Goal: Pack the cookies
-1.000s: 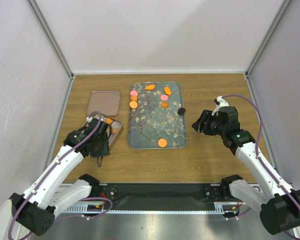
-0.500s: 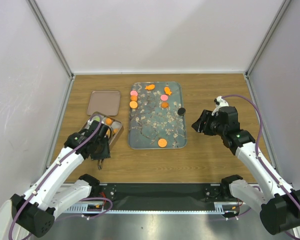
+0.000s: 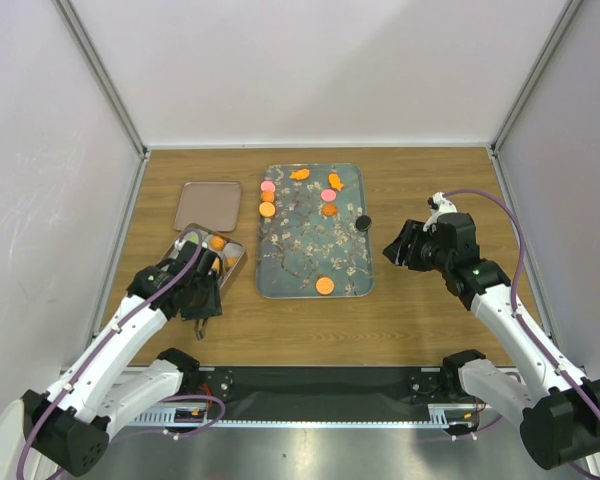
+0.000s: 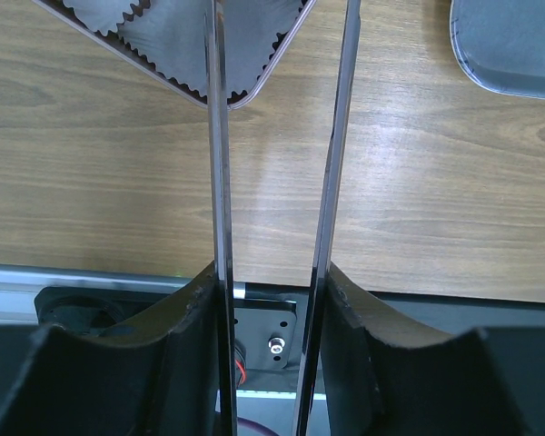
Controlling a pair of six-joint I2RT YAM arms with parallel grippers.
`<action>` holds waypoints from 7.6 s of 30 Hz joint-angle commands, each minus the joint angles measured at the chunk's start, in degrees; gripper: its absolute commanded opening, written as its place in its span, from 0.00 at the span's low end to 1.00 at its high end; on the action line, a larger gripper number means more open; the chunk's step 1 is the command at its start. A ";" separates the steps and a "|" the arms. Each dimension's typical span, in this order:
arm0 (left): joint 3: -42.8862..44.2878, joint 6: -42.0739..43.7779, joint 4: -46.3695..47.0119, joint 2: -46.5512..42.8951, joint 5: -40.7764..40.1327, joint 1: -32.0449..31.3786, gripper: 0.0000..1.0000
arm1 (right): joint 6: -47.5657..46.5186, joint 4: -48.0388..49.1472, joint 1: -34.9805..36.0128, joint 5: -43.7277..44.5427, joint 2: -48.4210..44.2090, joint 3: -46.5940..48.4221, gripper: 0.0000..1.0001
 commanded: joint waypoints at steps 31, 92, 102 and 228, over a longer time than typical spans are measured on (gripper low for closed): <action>11.23 0.34 -0.05 1.87 0.89 -1.37 0.48 | -0.19 1.61 0.12 0.48 0.85 0.25 0.56; 24.27 -4.23 7.16 40.64 -1.93 -39.52 0.50 | 0.16 1.96 -3.48 0.92 2.87 0.26 0.56; 24.97 -3.35 5.58 41.61 -2.46 -39.52 0.43 | 0.16 2.05 -3.40 0.13 2.78 0.26 0.56; 24.08 -2.21 -0.31 16.54 -10.36 5.69 0.55 | 0.25 2.49 -2.78 -1.37 1.29 -0.36 0.56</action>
